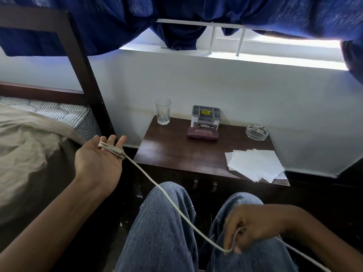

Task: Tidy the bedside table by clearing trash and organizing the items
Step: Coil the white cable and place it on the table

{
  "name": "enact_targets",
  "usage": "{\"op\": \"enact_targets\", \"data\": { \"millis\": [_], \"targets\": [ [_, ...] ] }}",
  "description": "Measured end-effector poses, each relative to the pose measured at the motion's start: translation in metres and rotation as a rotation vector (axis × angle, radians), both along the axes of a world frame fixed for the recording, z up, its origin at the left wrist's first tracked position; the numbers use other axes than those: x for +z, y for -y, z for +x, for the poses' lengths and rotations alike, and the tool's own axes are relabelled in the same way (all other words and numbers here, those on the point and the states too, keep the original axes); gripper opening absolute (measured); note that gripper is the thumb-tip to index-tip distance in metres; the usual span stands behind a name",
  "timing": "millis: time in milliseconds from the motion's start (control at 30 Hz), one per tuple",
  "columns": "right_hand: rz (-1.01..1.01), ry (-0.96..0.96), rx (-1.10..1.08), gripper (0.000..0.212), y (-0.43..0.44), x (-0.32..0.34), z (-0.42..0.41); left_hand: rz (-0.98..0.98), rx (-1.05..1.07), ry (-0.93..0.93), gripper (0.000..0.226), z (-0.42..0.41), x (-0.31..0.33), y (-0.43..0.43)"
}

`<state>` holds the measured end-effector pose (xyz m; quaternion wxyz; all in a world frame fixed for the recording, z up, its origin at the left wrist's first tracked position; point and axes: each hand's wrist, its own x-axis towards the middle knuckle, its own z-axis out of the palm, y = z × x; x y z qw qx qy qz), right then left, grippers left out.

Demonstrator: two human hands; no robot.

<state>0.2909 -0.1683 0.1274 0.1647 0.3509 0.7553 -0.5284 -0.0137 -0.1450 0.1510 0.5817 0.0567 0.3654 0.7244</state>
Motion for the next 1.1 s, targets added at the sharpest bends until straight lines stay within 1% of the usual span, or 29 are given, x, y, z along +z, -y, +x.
{"op": "enact_targets", "data": {
  "millis": [100,200,267,367,433,500,567,600,667,700,767,800,833,867,933,1033,1100],
  "targets": [
    [-0.109,-0.110,0.040,0.025,0.000,0.013,0.000,-0.032,0.012,-0.013,0.022,0.003,0.002,0.000],
    [-0.142,-0.219,0.080,0.024,0.001,0.025,0.001,-0.092,0.019,-0.066,0.023,0.003,0.004,0.001],
    [-0.157,-0.296,0.073,0.023,-0.001,0.030,0.003,-0.118,-0.008,-0.150,0.025,0.006,0.006,0.003],
    [-0.191,-0.465,0.039,0.020,-0.003,0.033,0.010,-0.117,-0.113,-0.313,0.035,0.012,0.008,0.004],
    [-0.260,-0.604,-0.044,0.018,-0.004,0.033,0.013,-0.114,-0.224,-0.449,0.043,0.019,0.006,0.003],
    [-0.300,-0.774,-0.134,0.017,-0.006,0.031,0.018,-0.129,-0.344,-0.616,0.062,0.028,0.009,0.006],
    [-0.306,-0.946,-0.204,0.017,-0.008,0.030,0.022,-0.152,-0.461,-0.724,0.088,0.038,0.004,0.006],
    [-0.333,-1.025,-0.252,0.017,-0.010,0.031,0.023,-0.177,-0.565,-0.770,0.097,0.045,0.001,0.006],
    [-0.421,-1.157,-0.381,0.016,-0.013,0.032,0.025,-0.087,-0.830,-0.822,0.093,0.049,-0.011,0.020],
    [-0.452,-1.200,-0.450,0.015,-0.014,0.033,0.026,-0.104,-0.935,-0.817,0.095,0.051,-0.012,0.025],
    [-0.444,-1.246,-0.597,0.014,-0.017,0.034,0.025,-0.186,-1.141,-0.863,0.107,0.053,-0.015,0.023],
    [-0.409,-1.253,-0.686,0.013,-0.017,0.035,0.024,-0.167,-1.265,-0.914,0.114,0.051,-0.016,0.022],
    [-0.356,-1.245,-0.791,0.013,-0.018,0.036,0.022,-0.083,-1.383,-0.939,0.117,0.046,-0.018,0.025],
    [-0.296,-1.223,-0.901,0.013,-0.019,0.037,0.020,-0.009,-1.462,-0.923,0.116,0.041,-0.018,0.026],
    [-0.214,-1.171,-1.082,0.019,-0.020,0.039,0.018,0.061,-1.547,-0.853,0.114,0.036,-0.015,0.028],
    [-0.172,-1.114,-1.210,0.021,-0.023,0.036,0.018,0.104,-1.636,-0.807,0.109,0.039,-0.009,0.030],
    [-0.141,-1.042,-1.282,0.021,-0.026,0.031,0.020,0.155,-1.649,-0.761,0.090,0.039,-0.007,0.032]
  ]
}}
